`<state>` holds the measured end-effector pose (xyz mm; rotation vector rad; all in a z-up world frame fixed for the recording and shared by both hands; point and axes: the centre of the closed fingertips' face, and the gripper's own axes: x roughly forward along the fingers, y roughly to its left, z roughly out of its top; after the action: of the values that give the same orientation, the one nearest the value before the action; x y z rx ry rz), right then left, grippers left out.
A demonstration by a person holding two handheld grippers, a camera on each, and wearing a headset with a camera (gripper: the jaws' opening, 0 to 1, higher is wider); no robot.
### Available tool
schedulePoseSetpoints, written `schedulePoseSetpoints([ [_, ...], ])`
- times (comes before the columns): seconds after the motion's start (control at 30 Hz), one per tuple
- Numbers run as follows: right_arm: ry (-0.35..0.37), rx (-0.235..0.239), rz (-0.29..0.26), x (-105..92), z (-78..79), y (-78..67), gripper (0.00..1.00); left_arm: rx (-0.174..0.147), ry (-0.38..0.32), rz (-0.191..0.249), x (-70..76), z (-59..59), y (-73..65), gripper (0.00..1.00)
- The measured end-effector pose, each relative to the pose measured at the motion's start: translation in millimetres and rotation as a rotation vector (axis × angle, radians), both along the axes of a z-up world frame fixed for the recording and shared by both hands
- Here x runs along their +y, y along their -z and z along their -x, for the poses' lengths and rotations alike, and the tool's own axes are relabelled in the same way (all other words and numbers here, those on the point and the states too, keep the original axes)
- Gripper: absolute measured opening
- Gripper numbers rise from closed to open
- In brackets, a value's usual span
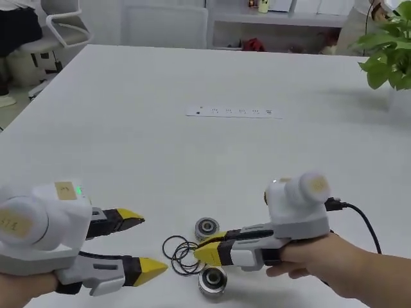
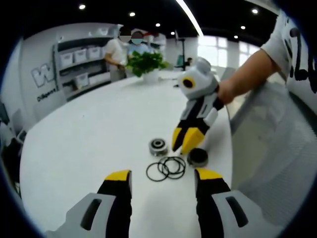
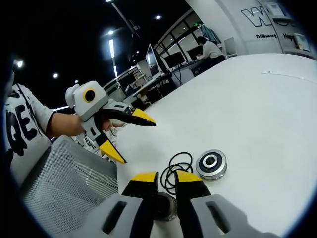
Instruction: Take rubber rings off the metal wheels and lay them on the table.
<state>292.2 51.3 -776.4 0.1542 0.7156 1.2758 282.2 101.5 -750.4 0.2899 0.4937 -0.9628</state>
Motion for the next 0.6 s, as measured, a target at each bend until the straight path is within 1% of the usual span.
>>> schedulePoseSetpoints([
  [0.2,0.025,-0.010,-0.034,-4.0,-3.2,-18.0,0.13,-0.010,0.001,0.009,-0.4,0.7,-6.3,0.53],
  [0.3,0.045,-0.021,-0.050,-7.2,-6.1,-27.2,0.16,-0.023,0.005,0.007,-1.0,1.1,-12.4,0.54],
  [0.47,0.061,-0.064,-0.064,-14.7,-7.5,-42.8,0.20,-0.037,0.002,0.017,-0.5,1.2,-23.0,0.56],
  [0.57,0.065,-0.107,-0.060,-19.7,-8.6,-48.2,0.25,-0.039,0.003,0.018,0.2,2.0,-25.1,0.57],
  [0.6,0.073,-0.109,-0.065,-22.3,-8.2,-51.7,0.27,-0.038,0.004,0.018,0.5,2.8,-25.9,0.57],
])
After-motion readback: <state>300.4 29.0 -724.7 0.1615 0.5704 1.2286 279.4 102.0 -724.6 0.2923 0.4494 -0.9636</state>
